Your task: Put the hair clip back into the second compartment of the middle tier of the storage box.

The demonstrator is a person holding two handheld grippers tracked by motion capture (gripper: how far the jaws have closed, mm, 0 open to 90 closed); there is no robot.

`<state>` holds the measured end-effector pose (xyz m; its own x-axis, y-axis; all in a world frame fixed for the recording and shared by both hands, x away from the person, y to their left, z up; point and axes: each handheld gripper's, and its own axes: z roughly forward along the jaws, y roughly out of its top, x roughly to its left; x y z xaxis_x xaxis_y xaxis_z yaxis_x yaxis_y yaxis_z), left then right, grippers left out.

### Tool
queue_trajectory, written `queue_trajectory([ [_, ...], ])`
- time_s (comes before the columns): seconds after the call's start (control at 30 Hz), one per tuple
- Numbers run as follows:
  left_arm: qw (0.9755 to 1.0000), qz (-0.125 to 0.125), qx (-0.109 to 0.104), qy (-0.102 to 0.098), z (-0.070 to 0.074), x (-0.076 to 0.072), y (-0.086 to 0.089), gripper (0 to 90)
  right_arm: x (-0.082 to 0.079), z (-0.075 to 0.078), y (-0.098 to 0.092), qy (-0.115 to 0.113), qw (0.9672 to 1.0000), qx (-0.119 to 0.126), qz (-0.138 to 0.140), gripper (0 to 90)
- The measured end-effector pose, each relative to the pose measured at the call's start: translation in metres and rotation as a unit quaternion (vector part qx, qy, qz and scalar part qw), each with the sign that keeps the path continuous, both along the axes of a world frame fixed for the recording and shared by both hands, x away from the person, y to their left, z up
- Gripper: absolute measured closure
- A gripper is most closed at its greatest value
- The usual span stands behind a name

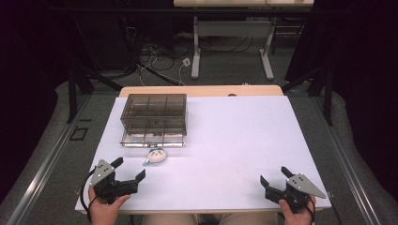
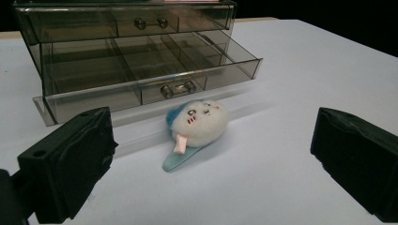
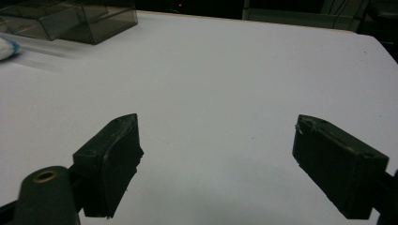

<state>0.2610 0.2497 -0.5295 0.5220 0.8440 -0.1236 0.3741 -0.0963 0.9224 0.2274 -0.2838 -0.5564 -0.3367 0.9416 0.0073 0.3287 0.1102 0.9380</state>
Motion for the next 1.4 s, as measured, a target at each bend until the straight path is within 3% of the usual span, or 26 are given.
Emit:
queue_trajectory([
  [0.23,0.9998,-0.006,0.017,0.007,0.005,0.008,-0.006,0.2,0.000,0.000,0.001,-0.002,1.0000,0.001,0.006,14.9],
  [0.83,0.9987,-0.001,0.037,0.036,0.005,0.027,-0.016,0.3,0.000,-0.001,0.000,0.003,0.9999,0.003,0.009,14.9],
  [1.4,0.9975,-0.010,0.042,0.056,0.000,0.044,-0.029,0.7,0.000,-0.002,0.000,0.004,0.9999,0.004,0.009,14.9],
])
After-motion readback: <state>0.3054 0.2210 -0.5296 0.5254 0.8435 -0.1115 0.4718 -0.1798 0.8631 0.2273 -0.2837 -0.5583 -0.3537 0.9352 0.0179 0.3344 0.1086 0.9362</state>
